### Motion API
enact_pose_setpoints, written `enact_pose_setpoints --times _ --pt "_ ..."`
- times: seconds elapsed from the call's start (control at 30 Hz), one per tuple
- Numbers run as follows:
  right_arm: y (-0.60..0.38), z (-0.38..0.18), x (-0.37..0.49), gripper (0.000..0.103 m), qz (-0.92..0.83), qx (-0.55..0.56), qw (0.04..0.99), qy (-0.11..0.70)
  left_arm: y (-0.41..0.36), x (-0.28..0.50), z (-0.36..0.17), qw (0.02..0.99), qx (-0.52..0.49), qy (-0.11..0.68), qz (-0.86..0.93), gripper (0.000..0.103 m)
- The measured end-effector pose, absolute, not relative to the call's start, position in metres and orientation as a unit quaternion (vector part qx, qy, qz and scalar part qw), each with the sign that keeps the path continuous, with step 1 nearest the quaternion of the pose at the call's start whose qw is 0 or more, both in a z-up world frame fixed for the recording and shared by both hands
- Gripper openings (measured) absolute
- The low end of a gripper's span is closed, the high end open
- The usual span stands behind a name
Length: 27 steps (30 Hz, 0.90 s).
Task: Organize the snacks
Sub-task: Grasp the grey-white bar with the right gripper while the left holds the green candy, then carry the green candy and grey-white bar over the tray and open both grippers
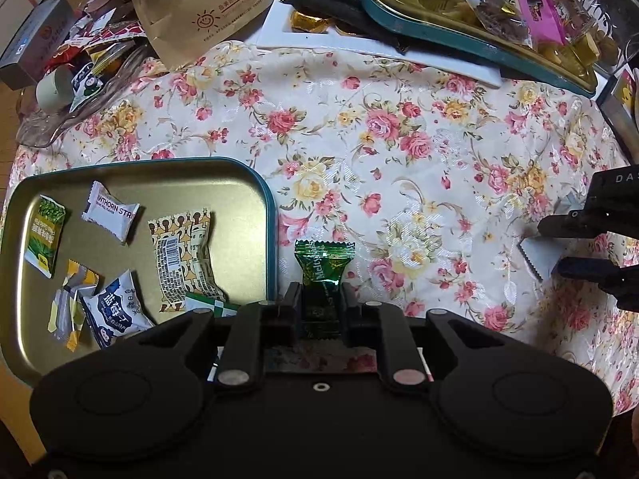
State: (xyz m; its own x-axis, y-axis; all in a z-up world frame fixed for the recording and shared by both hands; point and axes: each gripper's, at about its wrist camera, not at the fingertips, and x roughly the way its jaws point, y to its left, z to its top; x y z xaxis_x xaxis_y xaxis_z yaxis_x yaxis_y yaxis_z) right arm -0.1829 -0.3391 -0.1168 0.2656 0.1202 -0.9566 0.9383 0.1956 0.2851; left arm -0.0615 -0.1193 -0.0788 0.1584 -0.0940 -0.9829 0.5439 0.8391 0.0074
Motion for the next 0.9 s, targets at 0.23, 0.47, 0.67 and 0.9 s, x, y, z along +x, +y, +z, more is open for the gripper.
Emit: enact_pose_setpoints --times 0.23,0.47,0.67,0.9 --pt "-0.345 -0.126 -0.189 0.044 -0.361 0.547 0.570 0.495 -0.124 -0.065 -0.073 0.742 0.187 0.602 -0.227 0.025" --pt "-0.337 -0.119 -0.176 0.036 -0.365 0.502 0.595 0.510 -0.118 -0.063 -0.067 0.751 0.185 0.594 -0.221 0.025" --pt "-0.318 -0.114 -0.155 0.025 -0.364 0.421 0.633 0.538 -0.105 -0.065 -0.057 0.766 0.196 0.574 -0.213 0.025" --pt "-0.291 -0.080 -0.149 0.021 -0.338 0.372 0.680 0.533 -0.080 -0.065 -0.039 0.782 0.192 0.558 -0.200 0.025"
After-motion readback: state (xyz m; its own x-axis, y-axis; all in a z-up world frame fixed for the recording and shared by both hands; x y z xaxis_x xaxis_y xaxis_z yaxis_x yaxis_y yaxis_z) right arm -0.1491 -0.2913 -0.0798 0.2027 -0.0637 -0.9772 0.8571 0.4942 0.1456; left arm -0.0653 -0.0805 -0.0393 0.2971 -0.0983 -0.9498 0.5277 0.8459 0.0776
